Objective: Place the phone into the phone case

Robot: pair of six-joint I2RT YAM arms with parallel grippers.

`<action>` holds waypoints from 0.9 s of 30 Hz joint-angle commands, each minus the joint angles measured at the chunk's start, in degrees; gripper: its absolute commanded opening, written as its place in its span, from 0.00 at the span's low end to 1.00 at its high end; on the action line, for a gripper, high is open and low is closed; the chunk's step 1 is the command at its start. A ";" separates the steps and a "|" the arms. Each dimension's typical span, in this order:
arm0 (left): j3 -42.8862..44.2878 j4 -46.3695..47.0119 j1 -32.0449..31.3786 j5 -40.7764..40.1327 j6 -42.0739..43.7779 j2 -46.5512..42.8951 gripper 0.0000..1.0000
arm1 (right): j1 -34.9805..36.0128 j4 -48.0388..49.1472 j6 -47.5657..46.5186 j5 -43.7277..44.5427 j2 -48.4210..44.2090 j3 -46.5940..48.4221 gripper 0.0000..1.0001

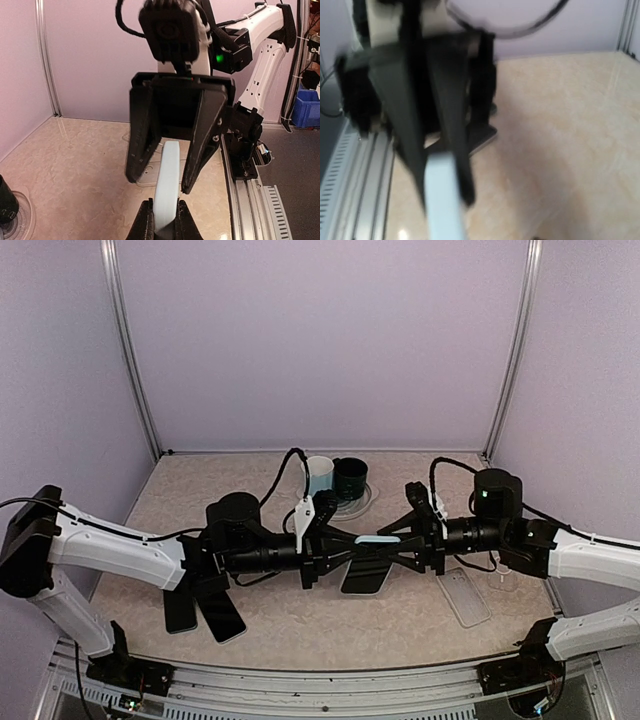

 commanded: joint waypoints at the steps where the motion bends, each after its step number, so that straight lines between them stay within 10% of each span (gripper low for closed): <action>1: 2.38 5.41 -2.20 -0.60 -1.30 0.56 0.00 | 0.39 10.31 4.11 -0.71 -1.20 -2.75 0.48; 12: 2.41 7.45 -2.96 -2.67 -1.07 -4.05 0.00 | 0.38 12.23 6.02 -5.60 -2.15 -7.36 0.67; 20: 2.62 7.41 -3.22 -2.51 -1.30 -3.63 0.00 | 0.28 12.10 7.70 -8.09 1.61 -4.25 0.03; 24: 2.61 5.72 -3.16 -2.57 -1.02 -3.82 0.00 | 0.33 11.43 7.79 -6.53 -0.17 -3.03 0.00; 25: 2.89 4.54 -3.14 -2.28 -0.63 -3.88 0.03 | 0.33 11.16 7.68 -6.25 -0.89 -2.76 0.00; 27: 3.38 1.94 -3.14 -2.03 -0.03 -4.09 0.48 | 0.32 11.14 7.70 -6.12 -2.69 -2.43 0.00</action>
